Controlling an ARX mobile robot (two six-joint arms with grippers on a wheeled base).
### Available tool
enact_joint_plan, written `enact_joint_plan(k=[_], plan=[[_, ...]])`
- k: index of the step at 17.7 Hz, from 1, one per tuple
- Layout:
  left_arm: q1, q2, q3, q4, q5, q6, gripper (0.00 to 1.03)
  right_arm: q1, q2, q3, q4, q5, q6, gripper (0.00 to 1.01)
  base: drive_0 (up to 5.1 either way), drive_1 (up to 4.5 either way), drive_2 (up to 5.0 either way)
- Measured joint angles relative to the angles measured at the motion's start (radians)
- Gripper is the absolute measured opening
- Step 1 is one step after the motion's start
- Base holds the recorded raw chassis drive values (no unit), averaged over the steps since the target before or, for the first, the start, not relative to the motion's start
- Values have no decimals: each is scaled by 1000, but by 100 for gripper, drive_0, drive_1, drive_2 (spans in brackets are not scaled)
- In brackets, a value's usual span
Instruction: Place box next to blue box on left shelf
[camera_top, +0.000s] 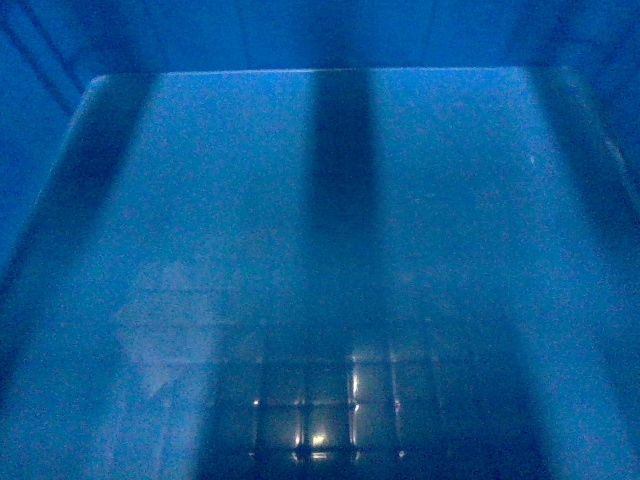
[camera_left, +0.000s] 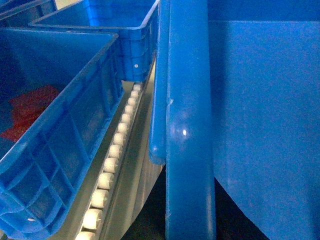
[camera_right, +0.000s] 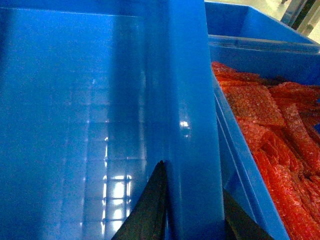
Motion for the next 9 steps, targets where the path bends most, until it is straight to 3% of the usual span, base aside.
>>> enact_joint_plan(k=[9], plan=[[0, 0, 0, 0, 0, 0, 7, 0, 0, 0, 0, 0, 0, 13, 0, 0, 0]])
